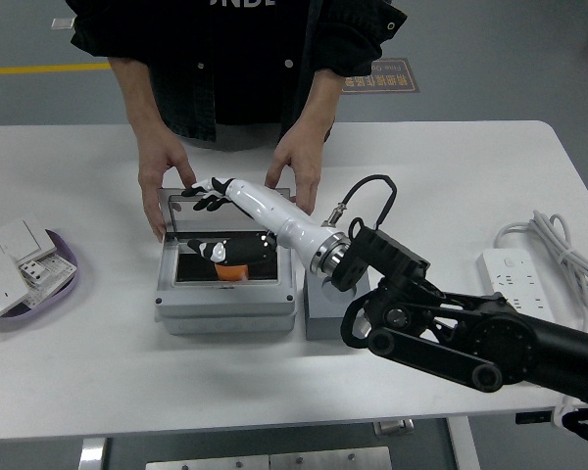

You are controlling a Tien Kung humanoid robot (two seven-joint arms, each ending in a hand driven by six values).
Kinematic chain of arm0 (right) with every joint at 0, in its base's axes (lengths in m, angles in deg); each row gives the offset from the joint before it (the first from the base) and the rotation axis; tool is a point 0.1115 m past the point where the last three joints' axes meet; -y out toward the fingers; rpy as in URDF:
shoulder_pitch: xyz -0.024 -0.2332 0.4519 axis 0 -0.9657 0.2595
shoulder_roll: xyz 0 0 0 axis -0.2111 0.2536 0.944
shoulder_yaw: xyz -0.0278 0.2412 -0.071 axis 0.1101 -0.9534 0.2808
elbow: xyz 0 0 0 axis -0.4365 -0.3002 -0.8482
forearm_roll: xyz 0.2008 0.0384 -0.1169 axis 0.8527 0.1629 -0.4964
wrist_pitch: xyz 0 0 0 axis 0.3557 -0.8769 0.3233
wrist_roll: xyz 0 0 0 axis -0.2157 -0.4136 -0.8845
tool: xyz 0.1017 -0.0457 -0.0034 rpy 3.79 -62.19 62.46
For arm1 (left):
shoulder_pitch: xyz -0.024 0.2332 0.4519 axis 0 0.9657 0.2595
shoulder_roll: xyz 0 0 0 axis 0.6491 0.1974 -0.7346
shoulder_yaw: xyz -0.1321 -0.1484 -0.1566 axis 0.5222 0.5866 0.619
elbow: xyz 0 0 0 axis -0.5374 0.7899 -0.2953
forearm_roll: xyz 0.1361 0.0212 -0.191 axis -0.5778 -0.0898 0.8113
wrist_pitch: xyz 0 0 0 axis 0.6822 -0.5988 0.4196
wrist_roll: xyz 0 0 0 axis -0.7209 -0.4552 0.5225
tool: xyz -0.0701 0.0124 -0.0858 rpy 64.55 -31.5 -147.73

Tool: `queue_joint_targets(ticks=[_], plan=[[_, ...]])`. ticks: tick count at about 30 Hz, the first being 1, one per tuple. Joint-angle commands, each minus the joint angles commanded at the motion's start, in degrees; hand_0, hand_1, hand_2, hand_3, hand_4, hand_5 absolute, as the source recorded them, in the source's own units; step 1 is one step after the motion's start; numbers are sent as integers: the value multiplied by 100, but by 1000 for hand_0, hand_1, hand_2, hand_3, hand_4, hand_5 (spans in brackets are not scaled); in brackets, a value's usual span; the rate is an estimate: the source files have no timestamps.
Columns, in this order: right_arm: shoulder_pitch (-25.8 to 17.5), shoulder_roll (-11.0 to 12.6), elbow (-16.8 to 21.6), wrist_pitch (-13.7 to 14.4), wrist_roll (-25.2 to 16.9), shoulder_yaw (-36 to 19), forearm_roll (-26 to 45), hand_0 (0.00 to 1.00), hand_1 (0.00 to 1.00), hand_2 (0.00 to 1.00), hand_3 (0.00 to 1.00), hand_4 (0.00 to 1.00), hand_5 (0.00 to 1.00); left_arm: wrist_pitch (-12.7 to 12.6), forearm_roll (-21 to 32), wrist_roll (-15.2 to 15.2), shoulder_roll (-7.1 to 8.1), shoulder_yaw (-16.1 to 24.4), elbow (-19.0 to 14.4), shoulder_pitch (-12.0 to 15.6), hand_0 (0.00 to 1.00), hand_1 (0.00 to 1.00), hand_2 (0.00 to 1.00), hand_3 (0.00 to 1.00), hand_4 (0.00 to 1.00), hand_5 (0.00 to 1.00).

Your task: Pick up the cylinder from the cube,place it in the box,flap close box

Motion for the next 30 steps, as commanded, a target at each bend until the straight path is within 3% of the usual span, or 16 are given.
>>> queue_joint_targets(ticks=[8, 21, 30], plan=[[414, 171, -172, 10, 7, -99, 274, 806, 692, 708, 775, 754, 295, 3, 2, -6, 29, -3, -1, -43, 593, 618, 612, 628, 684, 262], [834, -101, -1003, 41, -86, 312, 668, 806, 688, 698, 763, 764, 310, 13, 24, 0, 76, -66, -10, -81, 593, 619, 610, 627, 679, 257], [868, -213, -1567, 114, -232, 652, 1006, 811, 687, 685, 762, 763, 320, 16, 20, 3, 93, -84, -16, -97, 593, 620, 610, 626, 677, 256]])
